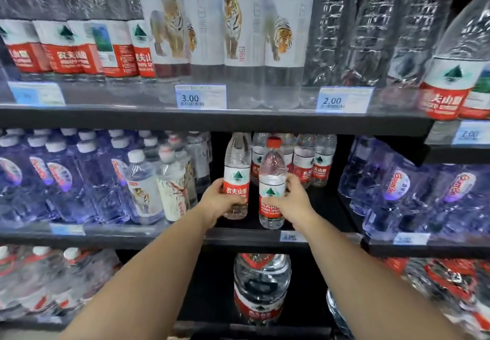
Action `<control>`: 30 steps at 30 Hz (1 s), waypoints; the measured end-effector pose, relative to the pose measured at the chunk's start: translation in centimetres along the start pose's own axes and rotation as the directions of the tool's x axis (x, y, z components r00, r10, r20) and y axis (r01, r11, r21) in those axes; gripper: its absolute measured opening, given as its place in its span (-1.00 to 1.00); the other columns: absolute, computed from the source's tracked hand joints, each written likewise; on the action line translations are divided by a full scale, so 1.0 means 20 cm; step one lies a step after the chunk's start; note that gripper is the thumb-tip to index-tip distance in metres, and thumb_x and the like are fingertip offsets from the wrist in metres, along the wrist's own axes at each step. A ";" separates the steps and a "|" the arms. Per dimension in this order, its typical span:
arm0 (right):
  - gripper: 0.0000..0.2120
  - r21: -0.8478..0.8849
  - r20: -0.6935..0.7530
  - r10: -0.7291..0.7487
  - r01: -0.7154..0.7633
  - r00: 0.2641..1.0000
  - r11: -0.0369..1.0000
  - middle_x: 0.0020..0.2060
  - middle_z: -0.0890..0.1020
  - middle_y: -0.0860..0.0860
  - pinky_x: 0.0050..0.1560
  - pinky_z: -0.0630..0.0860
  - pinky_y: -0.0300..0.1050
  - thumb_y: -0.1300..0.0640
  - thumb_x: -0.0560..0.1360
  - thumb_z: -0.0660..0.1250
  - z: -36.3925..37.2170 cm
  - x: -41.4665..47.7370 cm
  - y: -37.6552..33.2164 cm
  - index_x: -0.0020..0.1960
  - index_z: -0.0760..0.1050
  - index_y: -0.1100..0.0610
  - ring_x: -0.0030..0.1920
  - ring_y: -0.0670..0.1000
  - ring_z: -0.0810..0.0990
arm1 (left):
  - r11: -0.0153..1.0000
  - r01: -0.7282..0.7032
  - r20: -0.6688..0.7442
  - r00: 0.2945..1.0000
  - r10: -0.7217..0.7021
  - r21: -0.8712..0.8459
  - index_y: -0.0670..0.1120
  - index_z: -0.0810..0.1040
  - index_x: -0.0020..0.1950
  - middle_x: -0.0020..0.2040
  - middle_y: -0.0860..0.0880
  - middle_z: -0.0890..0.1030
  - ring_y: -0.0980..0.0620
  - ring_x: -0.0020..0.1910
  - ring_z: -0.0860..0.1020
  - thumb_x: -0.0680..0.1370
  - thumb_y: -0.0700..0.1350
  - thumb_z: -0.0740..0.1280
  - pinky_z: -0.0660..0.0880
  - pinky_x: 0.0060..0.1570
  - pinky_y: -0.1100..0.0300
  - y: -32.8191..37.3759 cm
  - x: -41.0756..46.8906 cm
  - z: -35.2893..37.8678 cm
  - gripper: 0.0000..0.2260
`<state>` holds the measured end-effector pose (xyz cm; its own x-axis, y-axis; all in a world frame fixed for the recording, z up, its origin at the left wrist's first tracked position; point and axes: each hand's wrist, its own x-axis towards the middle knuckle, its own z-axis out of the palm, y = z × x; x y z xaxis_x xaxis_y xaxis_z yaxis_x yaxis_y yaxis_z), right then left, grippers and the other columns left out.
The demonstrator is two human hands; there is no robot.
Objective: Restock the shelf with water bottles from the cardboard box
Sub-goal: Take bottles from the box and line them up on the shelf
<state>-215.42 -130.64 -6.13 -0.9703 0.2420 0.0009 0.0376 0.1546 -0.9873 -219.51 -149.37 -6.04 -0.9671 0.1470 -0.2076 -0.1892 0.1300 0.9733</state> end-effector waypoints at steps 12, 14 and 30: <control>-0.30 -0.190 0.003 -0.027 0.027 1.000 0.981 0.11 0.58 -0.05 0.10 0.51 -0.13 0.22 0.24 0.62 0.07 0.08 0.16 0.30 0.39 0.10 0.06 -0.06 0.57 | 0.989 -0.024 0.092 0.996 0.011 0.143 -0.01 0.45 0.27 0.03 0.01 0.63 -0.02 0.11 0.59 0.30 -0.38 0.53 0.52 0.13 0.08 -0.12 0.13 -0.03 -0.38; -0.30 -0.203 -0.008 -0.015 0.013 1.000 0.979 0.14 0.59 -0.01 0.12 0.54 -0.07 0.21 0.24 0.62 0.08 0.13 0.16 0.30 0.40 0.11 0.07 -0.02 0.59 | 0.985 -0.040 0.090 0.996 0.025 0.168 -0.04 0.46 0.24 -0.02 0.05 0.62 0.05 0.04 0.60 0.31 -0.39 0.53 0.51 -0.01 0.24 -0.11 0.17 -0.04 -0.42; -0.35 -0.298 -0.168 -0.070 0.017 0.983 0.955 0.18 0.60 0.07 0.12 0.44 -0.14 0.19 0.22 0.63 0.19 0.46 0.15 0.22 0.40 0.16 0.20 0.05 0.57 | 0.926 -0.084 -0.130 0.981 0.141 0.367 -0.17 0.37 0.33 0.03 -0.01 0.52 0.05 0.00 0.50 0.28 -0.14 0.63 0.41 -0.01 0.22 -0.07 0.48 0.02 -0.28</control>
<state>-225.18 -131.67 -9.60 -0.9168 0.3876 0.0963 0.0906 0.4367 -0.8950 -228.54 -147.63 -9.41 -0.9979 0.0351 -0.0539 -0.0312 0.4682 0.8830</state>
